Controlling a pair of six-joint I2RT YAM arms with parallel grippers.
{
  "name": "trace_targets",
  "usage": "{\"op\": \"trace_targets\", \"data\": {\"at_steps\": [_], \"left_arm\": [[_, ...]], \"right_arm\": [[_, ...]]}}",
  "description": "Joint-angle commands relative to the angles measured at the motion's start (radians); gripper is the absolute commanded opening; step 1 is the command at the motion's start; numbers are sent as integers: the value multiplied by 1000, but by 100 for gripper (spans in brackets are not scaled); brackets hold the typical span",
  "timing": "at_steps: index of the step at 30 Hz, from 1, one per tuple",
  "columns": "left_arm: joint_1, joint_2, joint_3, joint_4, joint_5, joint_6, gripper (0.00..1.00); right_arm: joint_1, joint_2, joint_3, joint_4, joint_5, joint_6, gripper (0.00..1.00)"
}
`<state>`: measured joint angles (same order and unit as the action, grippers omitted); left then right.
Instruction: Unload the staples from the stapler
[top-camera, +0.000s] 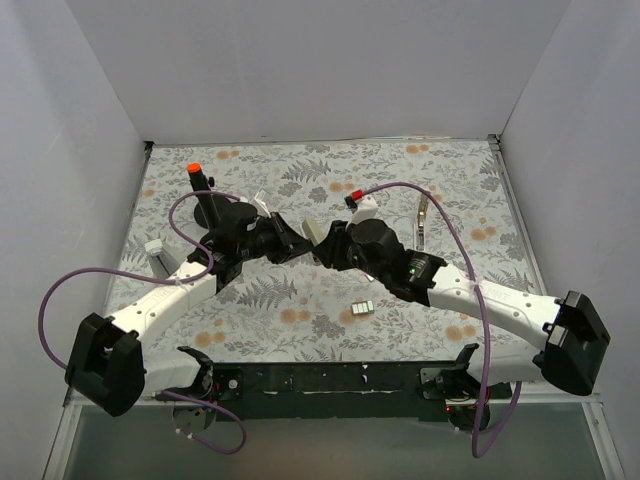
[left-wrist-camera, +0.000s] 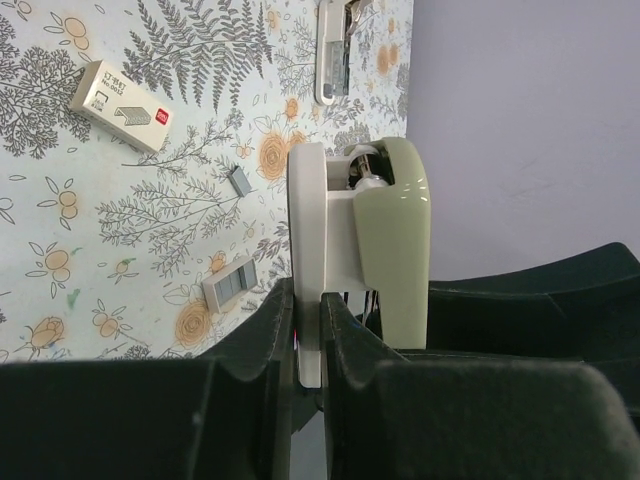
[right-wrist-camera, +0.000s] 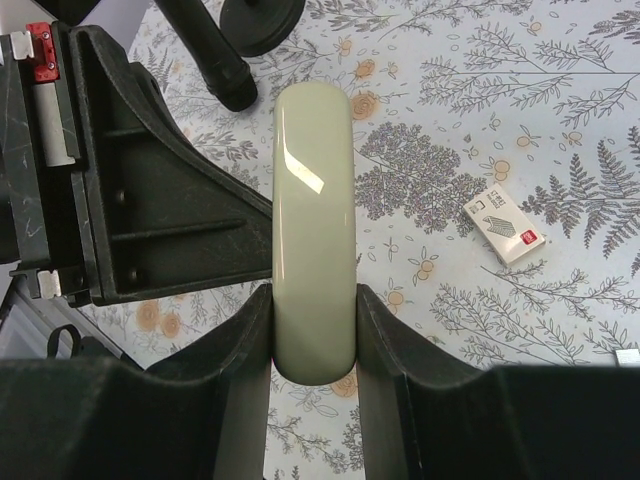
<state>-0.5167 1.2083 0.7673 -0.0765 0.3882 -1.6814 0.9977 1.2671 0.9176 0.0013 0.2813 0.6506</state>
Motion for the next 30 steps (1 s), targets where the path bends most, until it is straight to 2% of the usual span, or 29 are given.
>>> {"op": "trace_targets", "data": {"at_steps": [1,2,5,10,15,23,26,30], "left_arm": [[-6,-19,0,-20,-11,58,0],[-6,-18,0,-32,-26,71,0],[-6,-9,6,-104,-51,153,0],[-8,20,18,-201,-54,276,0],[-6,22,13,-187,9,333,0],[-6,37,18,-155,176,382,0],[-6,40,13,-118,242,373,0],[-6,65,23,-144,271,388,0]], "right_arm": [[4,1,53,11,41,-25,1],[2,17,76,-68,50,-38,1],[-17,14,148,-142,53,-95,1],[-128,-57,153,-155,-31,-129,1],[-281,-95,132,-124,-171,-161,1],[-384,-49,159,-61,-341,-249,2],[-384,-12,149,-17,-408,-249,8],[-384,21,132,17,-413,-276,26]]}}
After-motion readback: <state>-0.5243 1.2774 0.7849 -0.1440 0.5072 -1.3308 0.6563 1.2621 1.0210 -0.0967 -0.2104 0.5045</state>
